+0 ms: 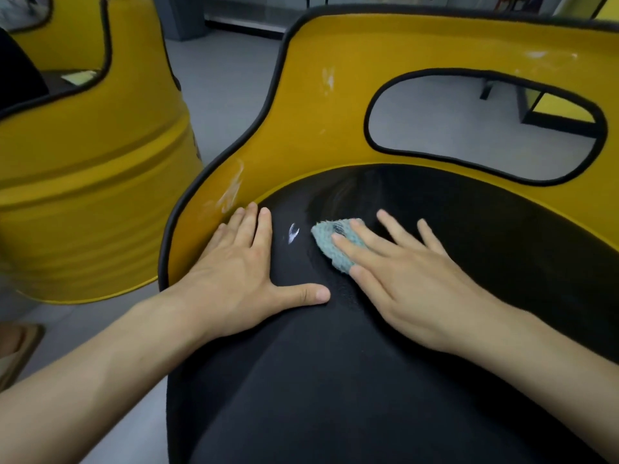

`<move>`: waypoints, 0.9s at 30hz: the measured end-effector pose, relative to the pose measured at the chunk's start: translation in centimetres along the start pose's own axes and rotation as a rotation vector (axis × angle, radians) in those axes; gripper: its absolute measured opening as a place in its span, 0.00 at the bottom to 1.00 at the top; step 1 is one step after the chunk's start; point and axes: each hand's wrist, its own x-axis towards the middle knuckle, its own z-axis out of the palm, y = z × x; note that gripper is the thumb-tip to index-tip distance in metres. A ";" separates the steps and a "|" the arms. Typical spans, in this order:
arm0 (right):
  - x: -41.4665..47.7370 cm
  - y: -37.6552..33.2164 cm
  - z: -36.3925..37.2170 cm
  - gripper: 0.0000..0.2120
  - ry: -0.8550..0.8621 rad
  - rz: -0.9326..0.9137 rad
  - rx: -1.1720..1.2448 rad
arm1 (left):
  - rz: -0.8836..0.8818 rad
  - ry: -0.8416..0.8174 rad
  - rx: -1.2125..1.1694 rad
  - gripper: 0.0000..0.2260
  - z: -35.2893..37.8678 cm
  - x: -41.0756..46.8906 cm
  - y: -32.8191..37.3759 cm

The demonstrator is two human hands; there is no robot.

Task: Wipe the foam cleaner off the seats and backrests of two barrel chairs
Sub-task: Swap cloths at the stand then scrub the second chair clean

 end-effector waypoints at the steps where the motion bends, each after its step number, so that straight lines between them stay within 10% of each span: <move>1: 1.0 -0.1 0.0 0.25 0.017 0.004 0.013 | 0.003 0.002 0.004 0.67 0.0 0.1 -0.1; 10: 12.2 2.6 -1.6 0.24 0.017 0.129 0.104 | 0.005 0.007 0.031 0.69 -0.1 0.2 0.0; 21: -3.6 0.4 -0.6 0.26 -0.136 -0.019 -0.063 | -0.009 -0.008 0.022 0.66 0.0 0.2 0.0; 27: 8.6 1.4 -1.2 0.24 -0.017 0.052 0.069 | -0.016 -0.024 0.029 0.65 -0.2 0.0 0.2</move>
